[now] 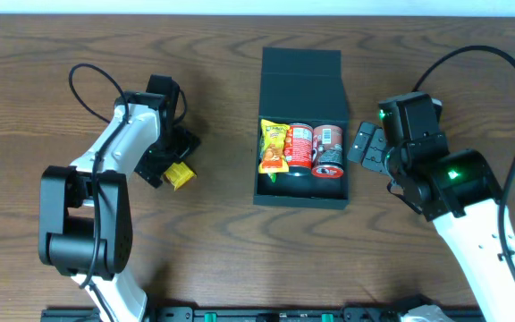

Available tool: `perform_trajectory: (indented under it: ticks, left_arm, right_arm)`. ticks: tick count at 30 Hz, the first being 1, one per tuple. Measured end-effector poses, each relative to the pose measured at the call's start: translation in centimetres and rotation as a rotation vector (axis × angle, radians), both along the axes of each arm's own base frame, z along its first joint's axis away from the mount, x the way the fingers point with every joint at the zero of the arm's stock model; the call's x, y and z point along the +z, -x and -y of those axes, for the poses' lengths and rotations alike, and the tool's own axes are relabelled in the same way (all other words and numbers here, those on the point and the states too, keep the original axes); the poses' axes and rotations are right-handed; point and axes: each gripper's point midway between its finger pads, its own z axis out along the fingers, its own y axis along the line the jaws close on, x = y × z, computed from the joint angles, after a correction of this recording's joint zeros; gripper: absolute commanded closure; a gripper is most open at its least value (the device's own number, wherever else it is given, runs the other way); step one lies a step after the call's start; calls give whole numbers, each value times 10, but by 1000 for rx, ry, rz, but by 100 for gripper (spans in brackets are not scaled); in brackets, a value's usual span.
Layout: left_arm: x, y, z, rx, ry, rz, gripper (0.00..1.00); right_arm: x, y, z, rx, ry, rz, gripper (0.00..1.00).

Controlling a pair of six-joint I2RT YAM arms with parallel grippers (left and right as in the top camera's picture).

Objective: Pack container
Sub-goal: 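Reach the left gripper to the small yellow packet and grasp it, then lift the yellow packet with the left gripper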

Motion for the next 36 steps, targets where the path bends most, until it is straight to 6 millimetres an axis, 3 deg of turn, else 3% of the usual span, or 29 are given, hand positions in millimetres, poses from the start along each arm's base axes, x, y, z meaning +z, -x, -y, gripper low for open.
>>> perform_trajectory:
  ticks: [23, 36]
  left_arm:
    - [-1, -4, -2, -20, -74, 28, 5]
    - [-22, 6, -2, -4, -68, 26, 5]
  right_arm:
    - [-3, 6, 2, -1, 9, -27, 1]
    - [-4, 6, 2, -1, 10, -31, 1]
